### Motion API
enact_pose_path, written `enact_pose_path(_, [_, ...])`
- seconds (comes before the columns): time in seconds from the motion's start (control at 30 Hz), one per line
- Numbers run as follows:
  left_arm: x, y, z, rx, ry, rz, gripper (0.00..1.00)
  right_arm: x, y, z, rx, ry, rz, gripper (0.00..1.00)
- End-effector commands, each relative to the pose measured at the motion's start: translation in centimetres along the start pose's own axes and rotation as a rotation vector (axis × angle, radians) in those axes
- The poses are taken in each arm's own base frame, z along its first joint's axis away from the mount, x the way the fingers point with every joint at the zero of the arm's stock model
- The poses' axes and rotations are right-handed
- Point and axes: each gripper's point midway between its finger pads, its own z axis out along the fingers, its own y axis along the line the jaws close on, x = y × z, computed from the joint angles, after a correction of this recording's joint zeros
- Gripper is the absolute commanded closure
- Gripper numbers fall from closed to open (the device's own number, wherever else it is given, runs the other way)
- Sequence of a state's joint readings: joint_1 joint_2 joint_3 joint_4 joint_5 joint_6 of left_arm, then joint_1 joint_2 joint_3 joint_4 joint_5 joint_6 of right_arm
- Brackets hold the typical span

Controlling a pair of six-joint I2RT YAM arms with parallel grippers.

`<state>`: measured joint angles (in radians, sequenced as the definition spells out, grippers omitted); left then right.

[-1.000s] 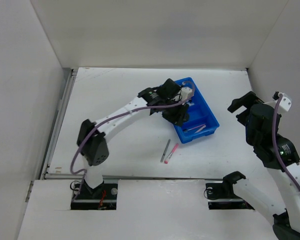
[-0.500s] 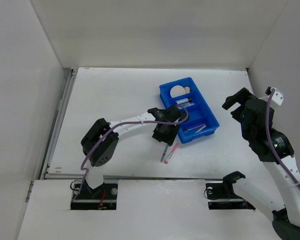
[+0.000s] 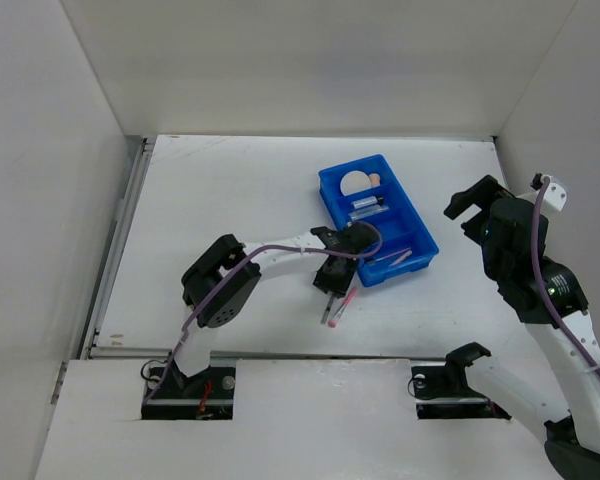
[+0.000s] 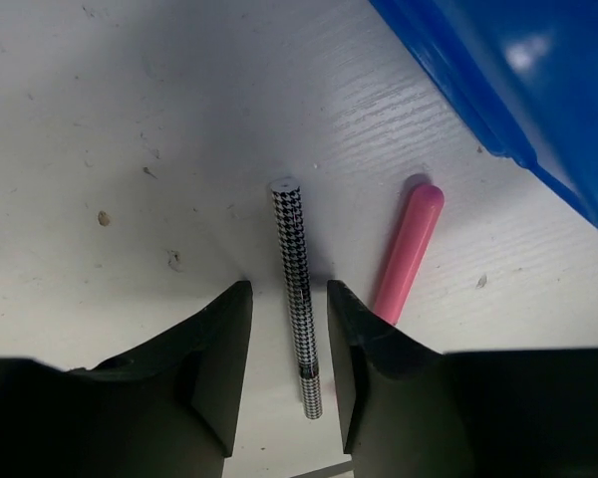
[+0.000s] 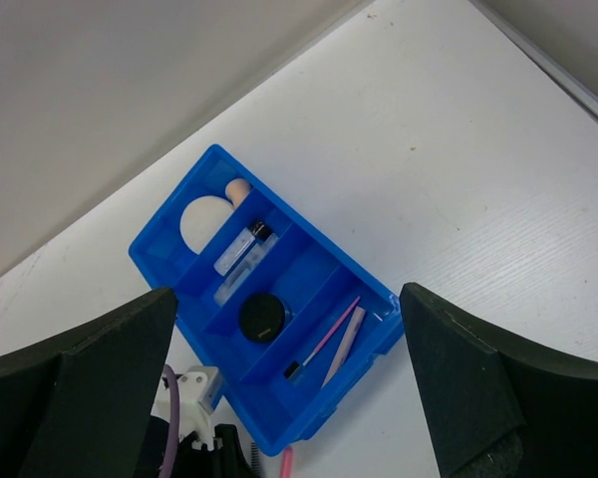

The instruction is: Organize the makeup

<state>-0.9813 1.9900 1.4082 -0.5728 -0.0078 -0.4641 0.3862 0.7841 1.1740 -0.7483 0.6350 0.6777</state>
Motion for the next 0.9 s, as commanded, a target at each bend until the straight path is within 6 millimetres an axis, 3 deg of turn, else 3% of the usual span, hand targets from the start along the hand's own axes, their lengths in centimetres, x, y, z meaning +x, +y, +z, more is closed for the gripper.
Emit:
enact_pose_path(0.0, [0.5,1.1,0.7,-0.085,0.018,-0.023,0.68,-1.4,0.8,-0.3,-0.031,-0.038,0.04,0.0])
enact_pose_path(0.13, [1.5,2.4,1.5,-0.146,0.049,-0.016,0.81,-1.0,0.6,-0.1,-0.026,-0.033,0.034,0.0])
enact_pose_path(0.23, [1.6,3.2,0.5,-0.182,0.036,-0.024,1.0,-1.0,0.6,-0.1,-0.026,-0.033,0.034,0.0])
enact_pose_path(0.27, [1.9,3.6,0.1,-0.194,0.035,-0.022,1.0,-1.0,0.6,-0.1,-0.026,-0.033,0.034,0.0])
enact_pose_path(0.43, [0.6,5.9,-5.5,-0.283,-0.051,0.029,1.0,-1.1,0.5,-0.1,-0.019,-0.039,0.035,0.0])
enact_pose_path(0.53, [-1.9,6.5,-8.8,-0.311,-0.141,0.136,1.0,-1.1,0.5,-0.1,-0.019,-0.039,0.035,0.0])
enact_pose_path(0.67, [-5.9,4.5,-12.1,-0.184,-0.236,0.247,1.0,-1.4,0.3,-0.3,-0.017,-0.05,0.04,0.0])
enact_pose_path(0.7, [-7.1,2.3,-13.3,-0.08,-0.267,0.273,1.0,-1.6,0.3,-0.6,-0.022,-0.057,0.047,0.0])
enact_pose_path(0.73, [-7.9,1.6,-14.0,-0.032,-0.29,0.285,1.0,-1.6,0.3,-0.6,-0.022,-0.057,0.047,0.0])
enact_pose_path(0.77, [-8.7,0.4,-13.7,0.017,-0.3,0.31,1.0,-1.8,-0.1,-0.9,-0.017,-0.064,0.049,0.0])
enact_pose_path(0.83, [-10.6,-2.8,-15.1,0.149,-0.343,0.365,1.0,-2.0,-0.4,-1.2,-0.01,-0.071,0.05,0.0])
enact_pose_path(0.87, [-10.9,-3.8,-13.8,0.182,-0.316,0.373,1.0,-2.2,-0.5,-1.5,-0.017,-0.078,0.057,0.0])
